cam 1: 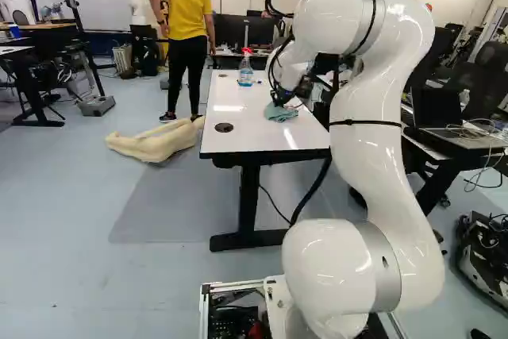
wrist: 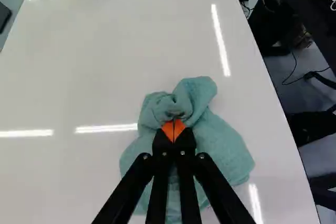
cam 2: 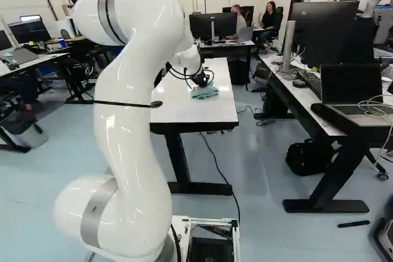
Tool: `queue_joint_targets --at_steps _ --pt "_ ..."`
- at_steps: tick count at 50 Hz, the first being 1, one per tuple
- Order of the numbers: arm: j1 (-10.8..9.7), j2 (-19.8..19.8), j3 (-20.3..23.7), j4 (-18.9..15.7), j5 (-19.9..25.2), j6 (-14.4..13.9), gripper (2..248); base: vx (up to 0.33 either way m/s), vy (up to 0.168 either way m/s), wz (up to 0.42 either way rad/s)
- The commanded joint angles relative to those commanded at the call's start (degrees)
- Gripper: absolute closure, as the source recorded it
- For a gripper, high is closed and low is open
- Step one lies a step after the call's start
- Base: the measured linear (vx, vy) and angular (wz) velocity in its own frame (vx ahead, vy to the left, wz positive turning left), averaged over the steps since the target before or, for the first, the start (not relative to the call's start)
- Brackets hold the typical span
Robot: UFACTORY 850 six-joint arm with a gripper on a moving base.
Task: Clean the table with the green towel
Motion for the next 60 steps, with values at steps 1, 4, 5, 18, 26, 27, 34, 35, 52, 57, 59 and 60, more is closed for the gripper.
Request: queue_joint_targets --at_steps 1,4,5,18,26,27,34,35,52,57,59,60 --pt "0.15 0.04 0.05 0.0 0.0 0.0 230 0.0 0.0 0.0" --pt "0.58 0.21 0.29 0.0 0.0 0.0 230 0.0 0.0 0.0" --pt "0.72 0.3 0.41 0.0 0.0 0.0 230 0.0 0.0 0.0" --pt "1.65 2.65 3.62 0.0 0.0 0.0 230 0.0 0.0 0.0" --pt "1.46 4.51 6.14 0.0 0.0 0.0 230 0.0 0.0 0.0" --pt "1.41 4.74 6.45 0.0 0.0 0.0 230 0.0 0.0 0.0" --pt "0.86 6.22 8.43 0.0 0.0 0.0 230 0.0 0.0 0.0" --pt "0.76 6.42 8.7 0.0 0.0 0.0 230 0.0 0.0 0.0" --pt "-1.35 9.38 12.58 0.0 0.0 0.0 230 0.0 0.0 0.0" --pt "-2.08 10.13 13.56 0.0 0.0 0.0 230 0.0 0.0 0.0" --pt "-2.37 10.42 13.94 0.0 0.0 0.0 230 0.0 0.0 0.0" --pt "-2.52 10.57 14.13 0.0 0.0 0.0 230 0.0 0.0 0.0"
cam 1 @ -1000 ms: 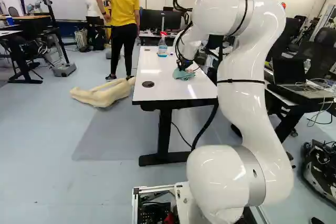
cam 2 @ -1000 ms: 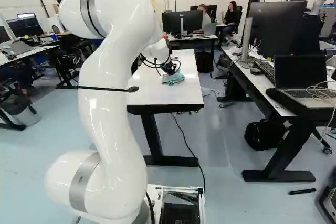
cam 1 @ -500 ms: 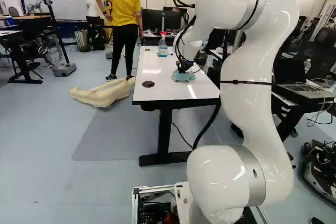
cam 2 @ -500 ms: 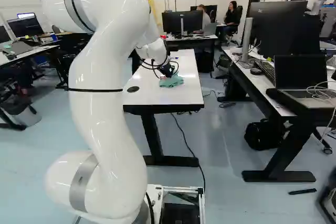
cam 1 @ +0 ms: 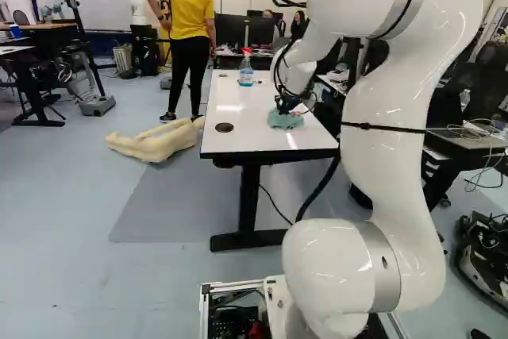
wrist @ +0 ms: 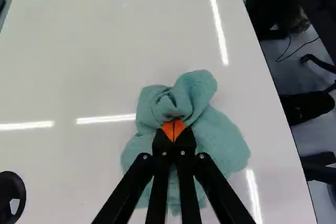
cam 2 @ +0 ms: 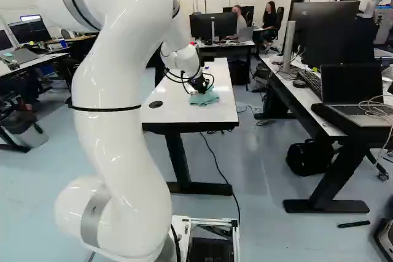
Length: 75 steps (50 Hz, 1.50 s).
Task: Clean the table with the green towel
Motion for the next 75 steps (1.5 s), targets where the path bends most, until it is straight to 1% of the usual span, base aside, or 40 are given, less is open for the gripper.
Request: queue_joint_targets --at_steps 29,39,48,53,61,75 --pt "-4.73 3.66 4.67 0.0 0.0 0.0 230 0.0 0.0 0.0" --pt "-6.46 3.49 4.45 0.0 0.0 0.0 230 0.0 0.0 0.0" --pt "-7.7 2.24 2.87 0.0 0.0 0.0 230 0.0 0.0 0.0" --pt "-7.9 1.17 1.52 0.0 0.0 0.0 230 0.0 0.0 0.0" --pt "-7.6 -0.61 -0.77 0.0 0.0 0.0 230 0.0 0.0 0.0" --pt "-6.36 -3.55 -4.62 0.0 0.0 0.0 230 0.0 0.0 0.0"
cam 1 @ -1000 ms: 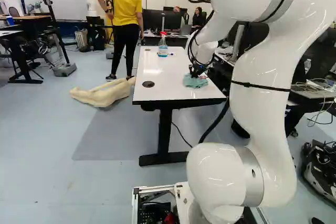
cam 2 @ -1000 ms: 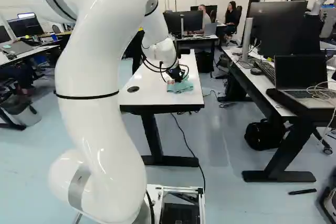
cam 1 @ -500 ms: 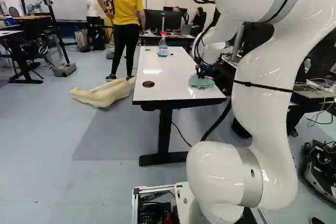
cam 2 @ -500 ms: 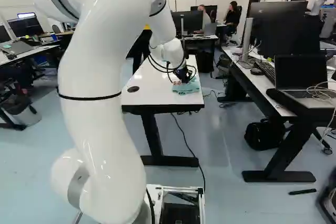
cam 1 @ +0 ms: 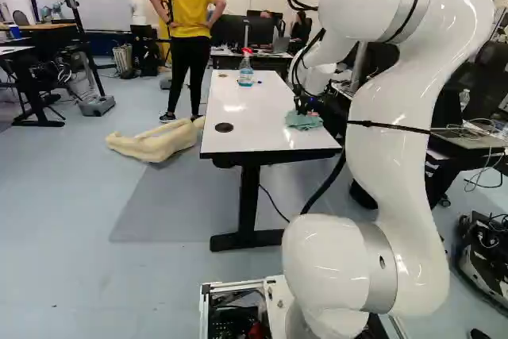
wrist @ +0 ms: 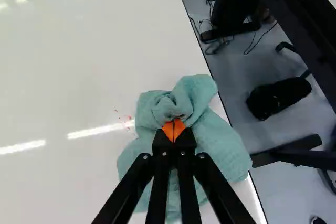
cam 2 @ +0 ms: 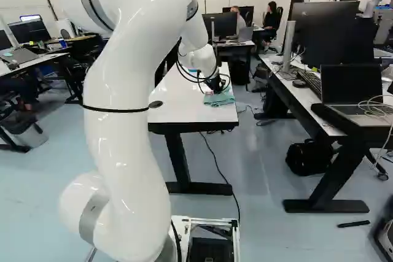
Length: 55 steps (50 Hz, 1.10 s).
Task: Clean the table with the green towel
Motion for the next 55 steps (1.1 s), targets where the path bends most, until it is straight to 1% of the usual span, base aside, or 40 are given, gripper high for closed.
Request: queue_joint_targets --at_steps 33,49,55 --pt "4.27 -5.84 -7.87 0.0 0.0 0.0 230 0.0 0.0 0.0" --pt "6.54 -7.92 -10.72 0.0 0.0 0.0 230 0.0 0.0 0.0" --pt "7.41 -8.21 -11.13 0.0 0.0 0.0 230 0.0 0.0 0.0"
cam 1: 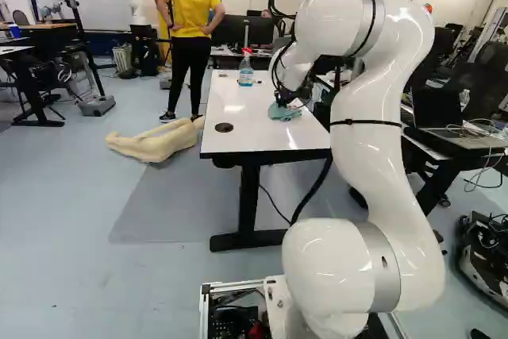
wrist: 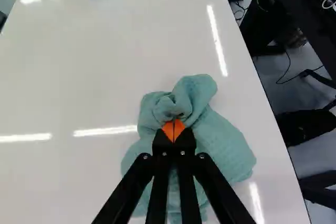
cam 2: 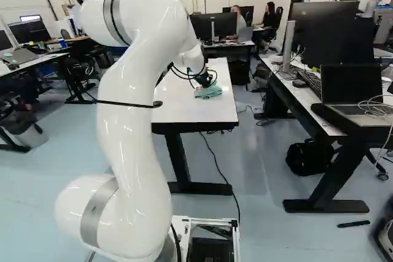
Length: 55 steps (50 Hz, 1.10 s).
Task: Clean the table with the green towel
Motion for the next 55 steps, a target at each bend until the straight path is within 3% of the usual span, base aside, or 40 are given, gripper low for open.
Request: queue_joint_targets --at_steps 21,55 --pt "2.0 2.88 3.96 0.0 0.0 0.0 230 0.0 0.0 0.0" --pt "0.53 10.88 14.64 0.0 0.0 0.0 230 0.0 0.0 0.0"
